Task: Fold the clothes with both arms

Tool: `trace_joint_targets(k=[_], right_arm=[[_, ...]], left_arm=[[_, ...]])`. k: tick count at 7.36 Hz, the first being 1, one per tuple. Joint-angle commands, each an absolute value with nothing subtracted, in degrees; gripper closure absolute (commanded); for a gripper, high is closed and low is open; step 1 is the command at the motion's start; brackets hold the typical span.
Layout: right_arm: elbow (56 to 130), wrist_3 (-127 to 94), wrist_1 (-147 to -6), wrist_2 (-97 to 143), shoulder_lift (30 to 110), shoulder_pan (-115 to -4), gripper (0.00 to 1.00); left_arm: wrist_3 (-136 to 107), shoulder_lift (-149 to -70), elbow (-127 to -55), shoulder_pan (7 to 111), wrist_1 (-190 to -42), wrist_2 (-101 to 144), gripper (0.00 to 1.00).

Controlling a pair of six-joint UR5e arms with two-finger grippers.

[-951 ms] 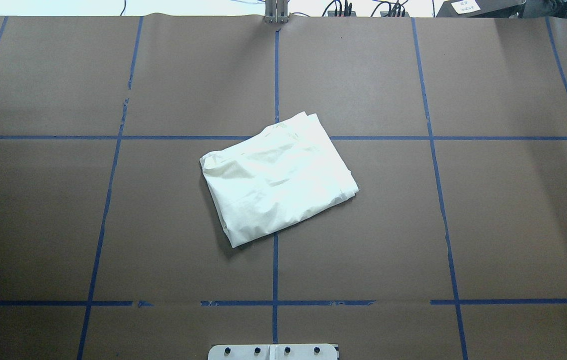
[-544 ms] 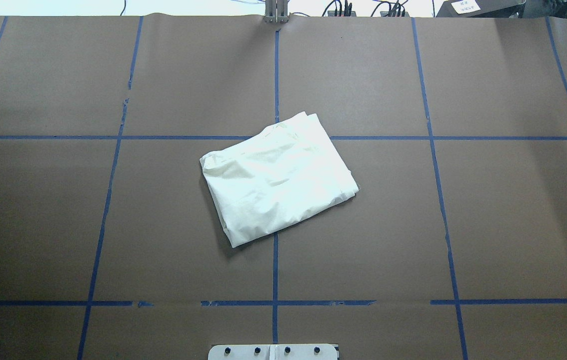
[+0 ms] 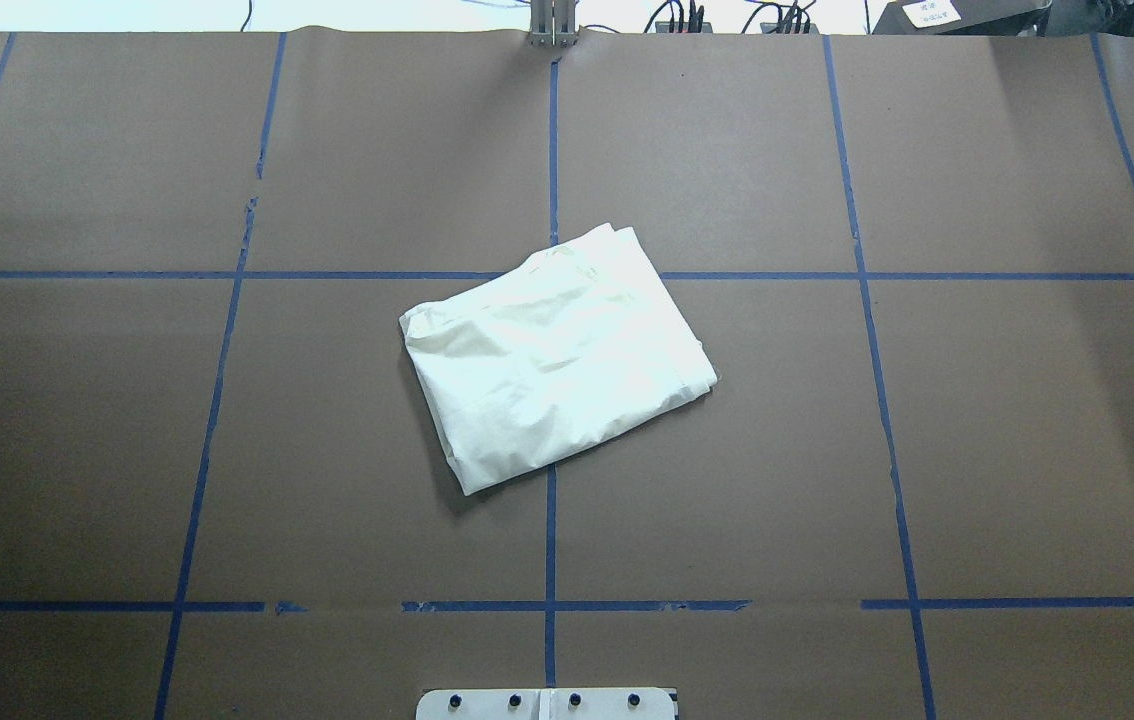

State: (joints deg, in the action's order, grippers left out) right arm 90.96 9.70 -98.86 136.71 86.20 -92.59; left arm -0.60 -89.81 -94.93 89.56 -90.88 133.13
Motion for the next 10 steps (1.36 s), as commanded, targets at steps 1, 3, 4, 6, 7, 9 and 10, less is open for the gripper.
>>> trace_joint_targets(k=[1,3,4,6,7,9,10], right_arm=[[90.79,8.97,-98.70,136.76,87.28,-92.55,0.00],[90.79,7.13,-96.53,136.67,87.88,-92.64,0.00],[90.70,2.33,-90.33,136.41,89.63,-92.64,0.00],[90.96,-3.60,-84.30,136.32,91.05,-92.64,0.00],[90.97,-3.60,-84.29,136.23,90.97,-92.64,0.00],[90.97,-3.60,-84.29,136.23,90.97,-92.64,0.00],[90.97,-3.60,-84.29,136.23,90.79,-92.64,0.00]], left_arm=[[-0.53,-89.65,-95.01,89.56,-90.88,133.15,0.00],[-0.62,-89.39,-95.19,89.56,-90.79,133.07,0.00],[-0.53,-89.30,-95.19,89.56,-90.79,132.98,0.00],[-0.53,-89.30,-95.10,89.56,-90.79,132.89,0.00],[-0.53,-89.30,-95.01,89.56,-90.79,132.98,0.00],[-0.53,-89.30,-94.84,89.56,-90.79,132.98,0.00],[-0.53,-89.30,-94.83,89.56,-90.79,132.98,0.00]])
